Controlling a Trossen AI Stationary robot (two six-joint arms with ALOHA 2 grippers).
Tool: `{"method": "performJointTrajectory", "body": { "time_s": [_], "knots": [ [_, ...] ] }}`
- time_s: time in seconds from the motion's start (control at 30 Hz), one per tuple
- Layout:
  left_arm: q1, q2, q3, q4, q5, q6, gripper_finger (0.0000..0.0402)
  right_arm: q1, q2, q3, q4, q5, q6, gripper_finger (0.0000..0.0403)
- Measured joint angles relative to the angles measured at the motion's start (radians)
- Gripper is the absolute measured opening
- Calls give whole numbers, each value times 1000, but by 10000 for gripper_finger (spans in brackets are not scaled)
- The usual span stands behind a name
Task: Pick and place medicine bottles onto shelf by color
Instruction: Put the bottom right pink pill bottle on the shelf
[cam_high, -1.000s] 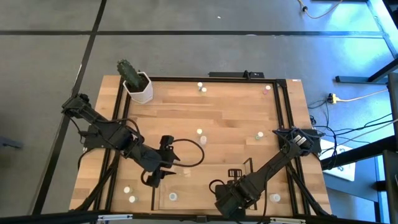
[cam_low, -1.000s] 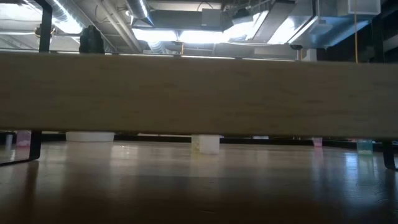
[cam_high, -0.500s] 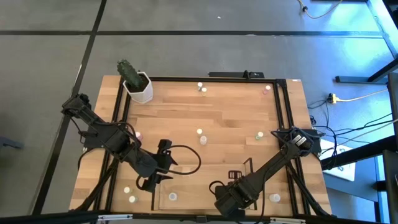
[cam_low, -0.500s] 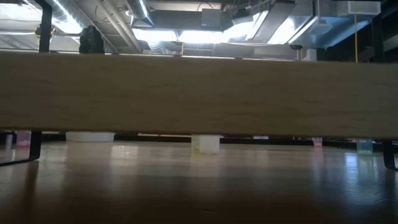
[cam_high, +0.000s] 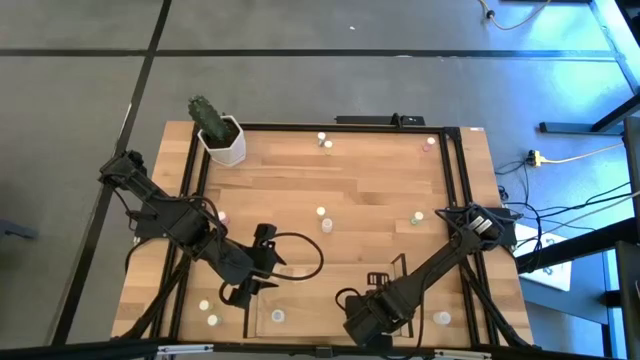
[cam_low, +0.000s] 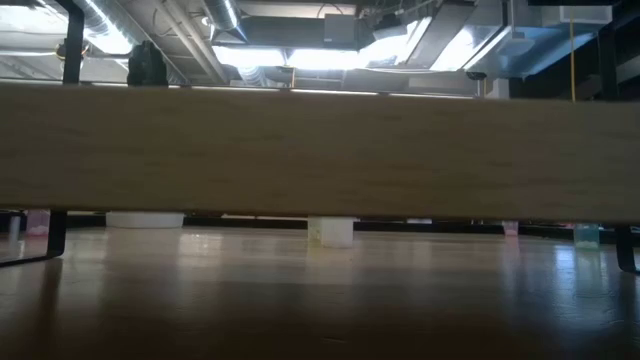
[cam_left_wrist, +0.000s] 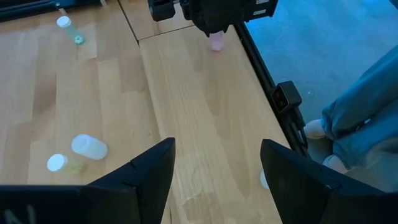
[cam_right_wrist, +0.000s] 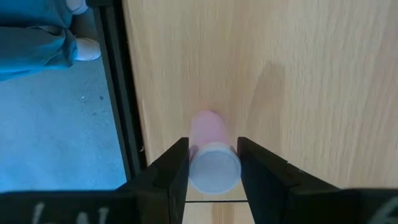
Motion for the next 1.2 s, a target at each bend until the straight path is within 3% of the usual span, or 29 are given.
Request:
{"method": "performJointTrajectory", "body": {
  "time_s": [0.3, 0.53, 0.87, 1.2],
  "knots": [
    [0, 0, 0, 0, 0, 0, 231, -5, 0, 0, -1, 0, 5, 132],
    [0, 0, 0, 0, 0, 0, 231, -5, 0, -1, -1, 1, -18, 158],
    [-2, 0, 0, 0, 0, 2, 231, -11, 0, -1, -1, -6, 3, 137],
    [-3, 0, 0, 0, 1, 26, 231, -12, 0, -1, -1, 0, 3, 194]
  ]
}}
